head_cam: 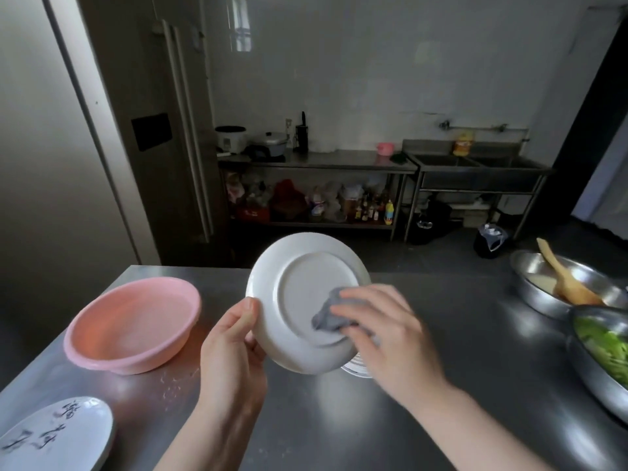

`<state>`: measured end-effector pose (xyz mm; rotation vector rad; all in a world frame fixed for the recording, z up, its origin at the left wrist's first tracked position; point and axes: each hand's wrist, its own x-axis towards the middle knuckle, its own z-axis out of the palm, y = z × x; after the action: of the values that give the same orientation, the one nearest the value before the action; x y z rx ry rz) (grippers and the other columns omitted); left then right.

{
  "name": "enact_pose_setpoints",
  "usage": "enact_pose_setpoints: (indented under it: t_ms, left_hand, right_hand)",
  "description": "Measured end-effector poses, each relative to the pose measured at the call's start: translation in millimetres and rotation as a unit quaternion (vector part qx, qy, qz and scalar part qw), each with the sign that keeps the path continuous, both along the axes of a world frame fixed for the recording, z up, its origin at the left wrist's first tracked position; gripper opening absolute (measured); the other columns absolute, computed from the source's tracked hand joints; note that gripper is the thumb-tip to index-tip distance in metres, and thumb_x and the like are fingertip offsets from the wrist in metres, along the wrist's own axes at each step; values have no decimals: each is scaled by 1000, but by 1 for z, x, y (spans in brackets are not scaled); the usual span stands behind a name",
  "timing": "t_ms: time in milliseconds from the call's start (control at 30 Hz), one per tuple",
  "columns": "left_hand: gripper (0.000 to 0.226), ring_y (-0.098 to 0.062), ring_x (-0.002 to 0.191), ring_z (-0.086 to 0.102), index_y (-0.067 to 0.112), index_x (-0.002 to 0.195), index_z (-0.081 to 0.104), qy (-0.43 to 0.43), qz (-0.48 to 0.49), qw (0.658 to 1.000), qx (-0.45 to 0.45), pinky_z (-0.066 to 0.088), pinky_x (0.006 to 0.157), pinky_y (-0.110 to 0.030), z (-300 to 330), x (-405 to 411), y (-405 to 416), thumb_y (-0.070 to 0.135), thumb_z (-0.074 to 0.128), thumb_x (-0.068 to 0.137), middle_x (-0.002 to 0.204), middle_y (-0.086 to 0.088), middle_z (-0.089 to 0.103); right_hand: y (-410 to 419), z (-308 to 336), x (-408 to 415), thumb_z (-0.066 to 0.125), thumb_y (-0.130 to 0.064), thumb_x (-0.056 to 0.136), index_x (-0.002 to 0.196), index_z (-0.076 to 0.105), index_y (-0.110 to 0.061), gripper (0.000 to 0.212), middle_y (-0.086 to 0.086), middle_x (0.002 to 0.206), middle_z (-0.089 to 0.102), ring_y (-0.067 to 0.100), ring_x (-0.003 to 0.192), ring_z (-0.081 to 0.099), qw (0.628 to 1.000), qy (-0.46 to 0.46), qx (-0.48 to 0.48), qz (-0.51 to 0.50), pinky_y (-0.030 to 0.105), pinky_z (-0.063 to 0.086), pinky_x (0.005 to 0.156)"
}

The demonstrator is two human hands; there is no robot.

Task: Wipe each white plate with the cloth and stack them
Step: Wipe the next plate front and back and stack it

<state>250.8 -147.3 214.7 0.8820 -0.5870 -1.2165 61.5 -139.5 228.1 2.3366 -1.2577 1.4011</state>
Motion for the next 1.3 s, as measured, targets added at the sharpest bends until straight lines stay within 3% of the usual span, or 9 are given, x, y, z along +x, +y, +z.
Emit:
enact_pose_setpoints:
  t_ms: [167,300,400,500,667,833,1067,1200,1300]
  left_hand:
    - [14,-8,57,52,8,87,67,-35,27,999,-8,41,53,-20,-3,-10,7,14,57,94,67,2,61]
    - [14,-17,61,48,10,82,69,-91,32,994,-55,35,57,-30,1,-14,13,24,68,83,70,-4,61]
    - [14,-14,61,55,13,79,71,-116,3,988,-99,44,53,-19,5,-22,21,26,66,79,72,-4,66]
    - [11,-15,76,67,12,89,74,-129,-15,983,-130,52,67,-20,6,-23,23,18,67,84,88,-8,74]
    - [13,-13,65,60,13,80,72,-121,0,985,-122,47,56,-17,4,-14,22,24,66,80,76,-6,69]
    - [16,-14,69,61,9,84,71,-120,-20,985,-118,48,60,-16,5,-8,18,24,65,80,80,-9,69]
    - [13,-11,71,61,10,89,70,-20,-17,1000,0,46,63,-21,8,-6,1,17,59,91,78,1,68]
    - [21,-7,75,69,7,105,71,79,-4,996,33,48,76,-25,12,-15,-4,16,52,99,95,1,74]
    - [19,-6,75,72,8,106,69,148,16,987,61,52,71,-23,15,-24,-5,16,53,99,107,-3,74]
  right_hand:
    - [-12,13,-2,76,1,73,94,76,-19,29,-12,105,65,5,102,57,987,-124,96,-43,19,45,87]
    - [-17,34,8,73,-1,78,101,73,-19,30,-8,111,63,9,108,58,971,-235,32,-36,20,45,94]
    - [-9,37,35,70,-2,81,103,73,-17,27,-9,114,61,12,111,55,979,-197,11,-46,25,44,97]
    - [3,25,50,70,-3,80,99,74,-17,24,-4,113,64,17,108,56,996,-78,-38,29,25,43,96]
    - [-16,36,31,71,-2,81,101,74,-15,24,-4,112,63,16,108,54,984,-171,27,-41,29,45,95]
    - [-13,31,39,71,-5,80,99,73,-19,24,-6,112,63,16,109,54,997,-53,-13,58,28,43,96]
    - [-38,17,-8,69,0,80,97,69,-23,28,-8,106,63,3,103,58,963,-242,115,-16,10,41,88]
    - [-10,-35,-2,73,-3,79,99,70,-19,26,-11,106,62,5,103,59,947,-298,92,-77,27,48,89]
    - [12,-58,24,71,-8,75,96,73,-16,23,-6,107,62,9,103,57,965,-249,20,-76,16,47,84]
